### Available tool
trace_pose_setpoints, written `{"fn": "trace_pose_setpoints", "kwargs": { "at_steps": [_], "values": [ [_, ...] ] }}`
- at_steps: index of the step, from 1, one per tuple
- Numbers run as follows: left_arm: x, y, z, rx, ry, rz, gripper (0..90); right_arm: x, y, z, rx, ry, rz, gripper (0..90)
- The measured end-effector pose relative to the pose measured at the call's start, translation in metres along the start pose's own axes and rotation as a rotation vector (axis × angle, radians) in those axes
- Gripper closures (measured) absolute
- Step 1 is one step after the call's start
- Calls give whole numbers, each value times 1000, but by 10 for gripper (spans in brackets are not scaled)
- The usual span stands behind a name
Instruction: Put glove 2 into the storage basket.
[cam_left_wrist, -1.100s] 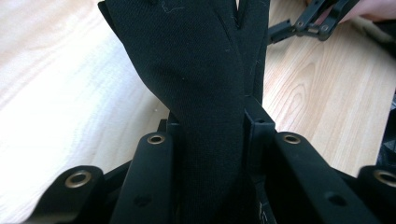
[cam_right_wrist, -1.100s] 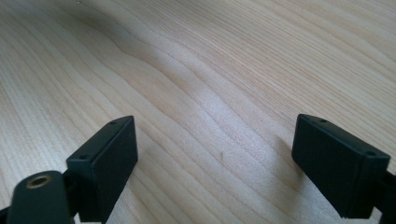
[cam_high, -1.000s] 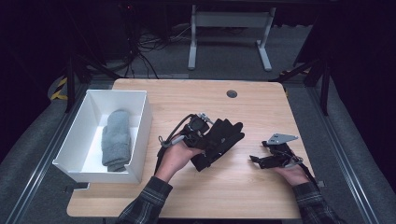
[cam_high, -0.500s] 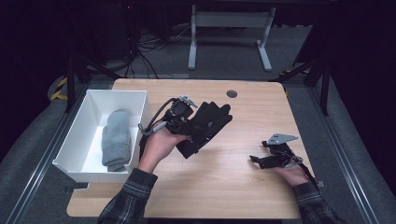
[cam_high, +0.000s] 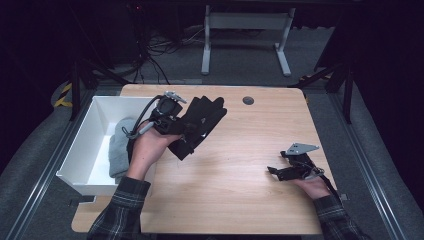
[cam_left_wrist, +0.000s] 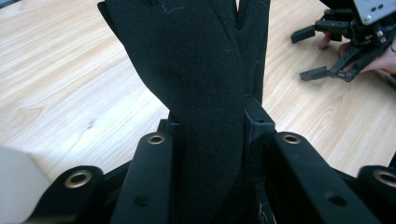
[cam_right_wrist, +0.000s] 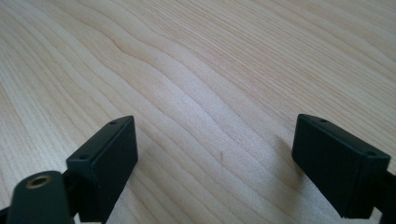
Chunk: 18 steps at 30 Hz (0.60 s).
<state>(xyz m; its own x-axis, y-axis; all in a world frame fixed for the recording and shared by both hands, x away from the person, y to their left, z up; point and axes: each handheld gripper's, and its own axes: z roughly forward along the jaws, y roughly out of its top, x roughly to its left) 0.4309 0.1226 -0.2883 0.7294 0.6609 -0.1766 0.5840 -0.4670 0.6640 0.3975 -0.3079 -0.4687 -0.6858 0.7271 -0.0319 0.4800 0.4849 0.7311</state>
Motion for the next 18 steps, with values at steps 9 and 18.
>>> {"fn": "trace_pose_setpoints", "kwargs": {
  "at_steps": [9,18],
  "values": [
    [22,-10,-27,-20,56,-59,712,1,-1,-1,1,-3,5,140],
    [41,-25,-56,-47,108,-119,712,0,-1,-1,2,-1,5,138]
  ]
}}
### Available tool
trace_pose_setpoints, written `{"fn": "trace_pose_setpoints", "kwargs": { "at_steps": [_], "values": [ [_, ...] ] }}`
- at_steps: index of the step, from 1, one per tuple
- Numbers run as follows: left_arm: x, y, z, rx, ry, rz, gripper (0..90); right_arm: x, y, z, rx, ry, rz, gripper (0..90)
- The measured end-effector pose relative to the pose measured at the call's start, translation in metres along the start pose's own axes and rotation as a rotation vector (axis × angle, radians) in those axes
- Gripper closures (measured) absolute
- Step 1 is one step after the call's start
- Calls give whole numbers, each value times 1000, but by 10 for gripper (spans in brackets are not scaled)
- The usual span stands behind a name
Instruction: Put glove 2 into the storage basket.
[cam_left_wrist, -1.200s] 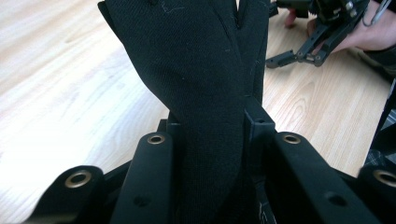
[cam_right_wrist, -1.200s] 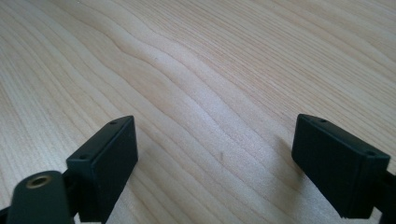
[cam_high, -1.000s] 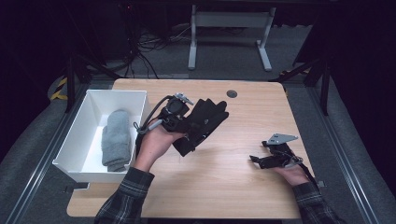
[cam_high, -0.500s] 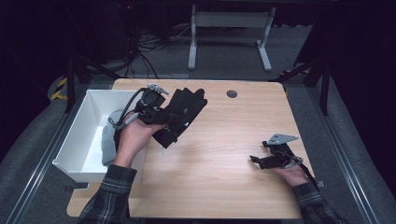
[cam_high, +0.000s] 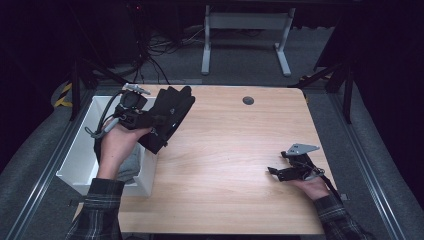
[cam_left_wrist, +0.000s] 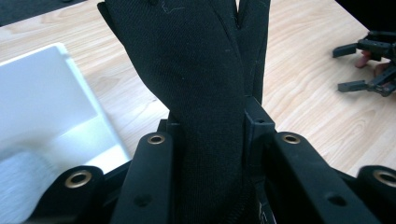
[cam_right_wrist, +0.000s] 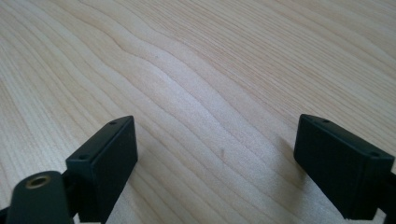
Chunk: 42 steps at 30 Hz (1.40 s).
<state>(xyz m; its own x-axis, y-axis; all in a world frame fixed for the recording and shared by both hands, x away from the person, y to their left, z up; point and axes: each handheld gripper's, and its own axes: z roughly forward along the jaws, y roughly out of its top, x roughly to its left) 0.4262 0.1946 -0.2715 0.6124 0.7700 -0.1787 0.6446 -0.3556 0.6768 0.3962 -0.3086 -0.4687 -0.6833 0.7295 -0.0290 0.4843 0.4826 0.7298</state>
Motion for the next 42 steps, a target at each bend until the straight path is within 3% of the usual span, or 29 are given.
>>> {"fn": "trace_pose_setpoints", "kwargs": {
  "at_steps": [9,20,27,42],
  "values": [
    [26,-15,-23,-40,57,-69,711,0,0,0,0,0,0,138],
    [58,-39,-36,-47,137,-169,711,0,0,0,0,0,0,138],
    [76,-56,-31,-34,171,-225,711,0,0,0,0,0,0,138],
    [94,-82,-3,8,167,-289,709,0,0,0,0,0,0,138]
  ]
}}
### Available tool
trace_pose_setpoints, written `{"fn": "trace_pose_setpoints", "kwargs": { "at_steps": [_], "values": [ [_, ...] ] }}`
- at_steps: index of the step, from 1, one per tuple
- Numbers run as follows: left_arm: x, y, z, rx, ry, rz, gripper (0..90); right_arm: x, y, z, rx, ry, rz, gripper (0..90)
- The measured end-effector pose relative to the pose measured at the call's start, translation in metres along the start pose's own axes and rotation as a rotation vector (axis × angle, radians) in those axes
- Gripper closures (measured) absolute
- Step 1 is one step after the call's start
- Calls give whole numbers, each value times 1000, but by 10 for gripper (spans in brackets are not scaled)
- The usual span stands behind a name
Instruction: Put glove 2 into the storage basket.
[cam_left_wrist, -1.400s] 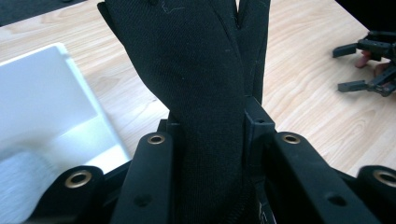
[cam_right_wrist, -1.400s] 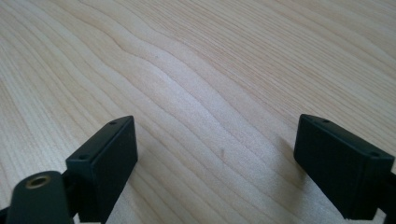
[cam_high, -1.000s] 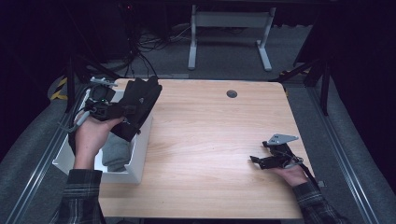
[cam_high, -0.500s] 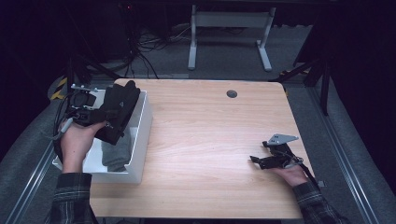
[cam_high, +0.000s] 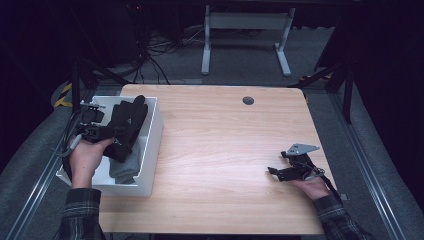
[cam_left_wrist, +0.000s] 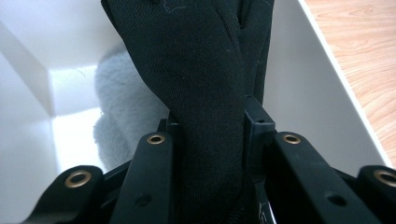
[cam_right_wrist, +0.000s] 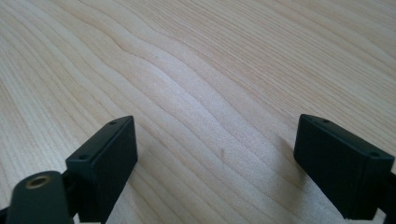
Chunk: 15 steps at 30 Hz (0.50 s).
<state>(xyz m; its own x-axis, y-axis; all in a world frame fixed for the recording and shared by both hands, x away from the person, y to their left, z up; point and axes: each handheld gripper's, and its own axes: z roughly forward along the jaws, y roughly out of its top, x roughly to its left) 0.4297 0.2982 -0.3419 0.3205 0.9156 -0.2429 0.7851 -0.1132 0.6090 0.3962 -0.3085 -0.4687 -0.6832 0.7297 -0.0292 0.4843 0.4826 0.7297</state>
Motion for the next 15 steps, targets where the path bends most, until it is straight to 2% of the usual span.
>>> {"fn": "trace_pose_setpoints", "kwargs": {
  "at_steps": [2,6,15],
  "values": [
    [2,-3,6,20,11,-2,709,0,0,0,0,0,0,138],
    [9,-9,16,38,8,-21,708,0,0,0,0,0,0,138],
    [20,-19,26,63,-2,-75,692,0,0,0,0,0,0,138]
  ]
}}
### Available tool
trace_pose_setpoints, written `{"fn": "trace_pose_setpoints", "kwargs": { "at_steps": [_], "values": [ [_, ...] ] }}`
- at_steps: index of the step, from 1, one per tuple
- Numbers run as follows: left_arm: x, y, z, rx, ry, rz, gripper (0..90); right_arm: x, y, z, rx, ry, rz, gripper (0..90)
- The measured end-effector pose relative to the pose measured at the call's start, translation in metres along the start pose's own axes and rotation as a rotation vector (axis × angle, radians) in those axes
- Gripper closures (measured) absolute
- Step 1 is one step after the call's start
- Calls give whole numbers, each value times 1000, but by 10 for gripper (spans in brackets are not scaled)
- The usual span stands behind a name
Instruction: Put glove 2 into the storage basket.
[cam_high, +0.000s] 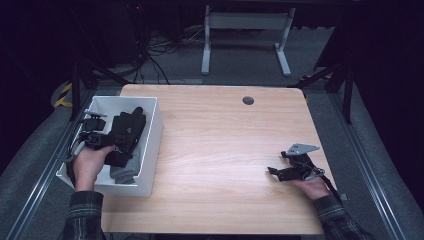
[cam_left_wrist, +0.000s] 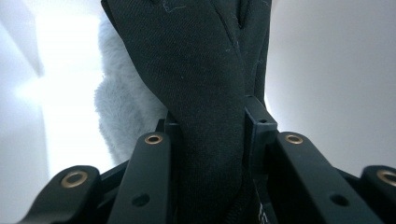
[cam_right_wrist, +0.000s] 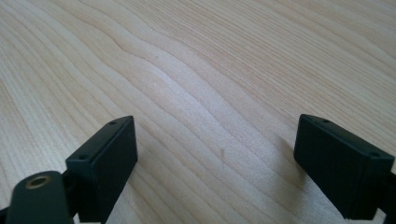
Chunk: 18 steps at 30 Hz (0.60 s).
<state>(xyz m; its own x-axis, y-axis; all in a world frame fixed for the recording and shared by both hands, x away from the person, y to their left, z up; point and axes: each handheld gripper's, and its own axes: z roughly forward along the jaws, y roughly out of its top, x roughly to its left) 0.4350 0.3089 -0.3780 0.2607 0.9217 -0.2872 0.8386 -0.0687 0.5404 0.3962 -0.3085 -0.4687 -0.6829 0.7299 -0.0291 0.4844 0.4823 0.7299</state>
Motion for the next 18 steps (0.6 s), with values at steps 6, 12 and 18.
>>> {"fn": "trace_pose_setpoints", "kwargs": {
  "at_steps": [6,12,18],
  "values": [
    [2,0,5,16,28,0,559,0,0,0,0,0,0,138],
    [3,1,4,-17,66,6,300,0,0,0,0,0,0,138],
    [3,5,-3,-43,87,9,179,0,0,0,0,0,0,138]
  ]
}}
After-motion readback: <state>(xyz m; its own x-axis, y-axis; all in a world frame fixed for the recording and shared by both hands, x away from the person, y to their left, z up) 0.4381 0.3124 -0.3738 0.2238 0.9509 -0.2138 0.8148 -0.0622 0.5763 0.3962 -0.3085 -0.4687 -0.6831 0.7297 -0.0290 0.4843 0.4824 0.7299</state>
